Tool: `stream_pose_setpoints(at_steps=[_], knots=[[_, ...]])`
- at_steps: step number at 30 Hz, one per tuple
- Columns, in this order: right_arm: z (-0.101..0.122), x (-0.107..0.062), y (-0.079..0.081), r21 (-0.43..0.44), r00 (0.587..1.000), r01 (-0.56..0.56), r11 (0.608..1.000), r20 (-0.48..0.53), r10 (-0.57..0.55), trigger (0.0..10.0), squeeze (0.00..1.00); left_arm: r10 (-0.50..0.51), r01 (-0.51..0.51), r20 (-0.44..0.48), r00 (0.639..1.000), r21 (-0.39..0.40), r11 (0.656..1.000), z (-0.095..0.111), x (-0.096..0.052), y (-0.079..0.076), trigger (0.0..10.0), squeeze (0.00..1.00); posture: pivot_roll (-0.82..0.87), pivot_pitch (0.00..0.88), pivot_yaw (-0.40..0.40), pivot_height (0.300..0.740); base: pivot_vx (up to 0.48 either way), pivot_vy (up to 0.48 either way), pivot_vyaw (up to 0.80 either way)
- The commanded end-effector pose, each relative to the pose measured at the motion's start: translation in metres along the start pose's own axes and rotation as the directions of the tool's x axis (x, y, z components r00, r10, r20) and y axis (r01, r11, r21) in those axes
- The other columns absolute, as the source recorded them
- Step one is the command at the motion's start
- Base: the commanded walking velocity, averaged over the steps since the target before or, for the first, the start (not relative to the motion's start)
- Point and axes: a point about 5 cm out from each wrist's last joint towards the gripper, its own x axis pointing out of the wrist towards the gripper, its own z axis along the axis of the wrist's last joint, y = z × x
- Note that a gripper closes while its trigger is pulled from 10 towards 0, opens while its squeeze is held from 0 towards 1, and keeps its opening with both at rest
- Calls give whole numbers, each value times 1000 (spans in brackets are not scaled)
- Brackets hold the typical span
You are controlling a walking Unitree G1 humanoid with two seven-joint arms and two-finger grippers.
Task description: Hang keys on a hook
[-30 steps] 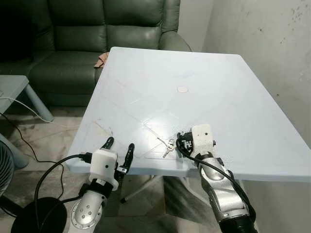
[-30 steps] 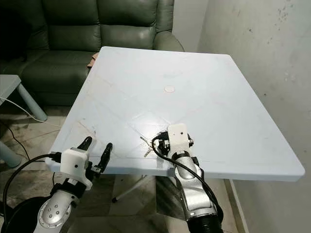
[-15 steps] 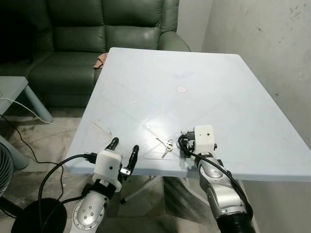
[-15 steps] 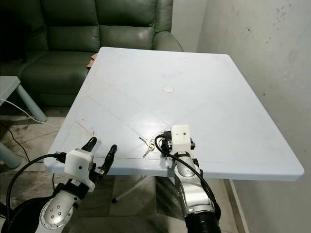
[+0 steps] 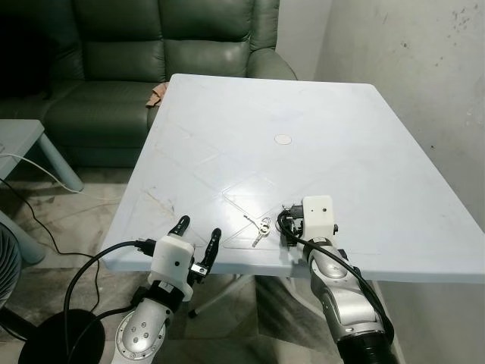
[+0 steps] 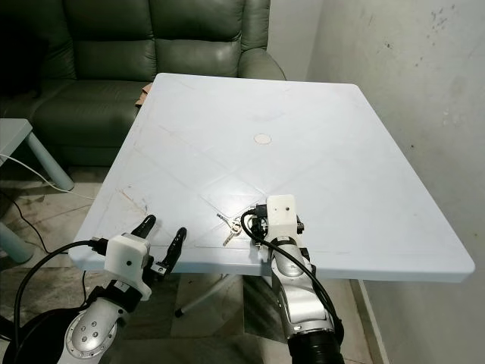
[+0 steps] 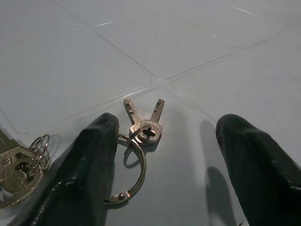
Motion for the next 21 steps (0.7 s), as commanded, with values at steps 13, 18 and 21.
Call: stream_pose_setpoints(at_steps=[13,18,21], knots=[[8,-1,8,3,999,-38,999,15,38,10000,0,1,-1,5,1000,12,1000,3,2,0,10000,0,-71,59,-25,740,0,0,0],[12,3,15,23,999,-45,999,9,45,9608,0,8,-8,8,1000,12,1000,4,3,0,10000,0,-65,58,-26,740,0,0,0],[13,4,16,25,999,-47,999,9,47,9608,0,8,-9,9,1000,12,1000,4,4,0,10000,0,-64,59,-28,740,0,0,0]])
